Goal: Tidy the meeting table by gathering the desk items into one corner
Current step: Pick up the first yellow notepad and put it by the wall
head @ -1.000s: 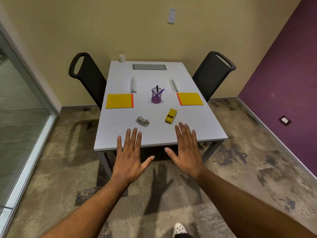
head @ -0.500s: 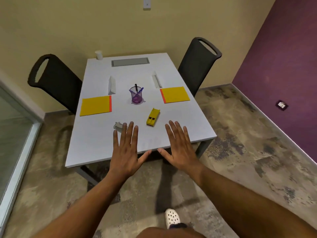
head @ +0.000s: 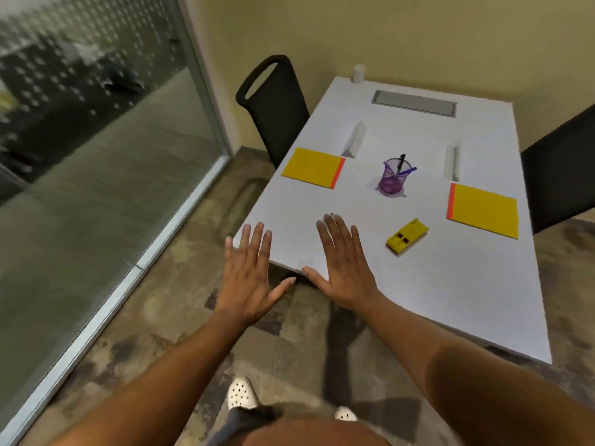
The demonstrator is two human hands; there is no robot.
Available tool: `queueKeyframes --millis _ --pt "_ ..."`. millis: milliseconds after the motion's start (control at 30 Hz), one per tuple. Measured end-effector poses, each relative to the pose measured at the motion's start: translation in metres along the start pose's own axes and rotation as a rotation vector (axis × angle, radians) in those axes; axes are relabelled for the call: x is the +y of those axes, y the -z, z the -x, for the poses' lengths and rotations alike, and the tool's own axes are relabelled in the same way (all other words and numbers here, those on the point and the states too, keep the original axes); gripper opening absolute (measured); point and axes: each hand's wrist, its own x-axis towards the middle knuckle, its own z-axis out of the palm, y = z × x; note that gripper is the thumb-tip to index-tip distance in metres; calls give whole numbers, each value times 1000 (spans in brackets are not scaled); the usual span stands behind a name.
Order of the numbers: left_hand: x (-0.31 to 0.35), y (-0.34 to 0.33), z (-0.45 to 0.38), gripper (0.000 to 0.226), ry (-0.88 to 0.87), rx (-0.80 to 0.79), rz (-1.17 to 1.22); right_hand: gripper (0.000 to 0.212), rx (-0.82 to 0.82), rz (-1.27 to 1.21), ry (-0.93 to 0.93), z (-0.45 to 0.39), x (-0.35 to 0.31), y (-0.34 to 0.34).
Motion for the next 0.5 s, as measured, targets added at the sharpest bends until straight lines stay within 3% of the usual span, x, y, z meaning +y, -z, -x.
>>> queueKeyframes --millis 233,500 --pt "-104 -16 16 105 221 14 -61 91 -59 -14 203 -93 -72 -54" --pt "-259 -39 16 105 337 66 -9 91 -133 -16 221 -192 -162 -130"
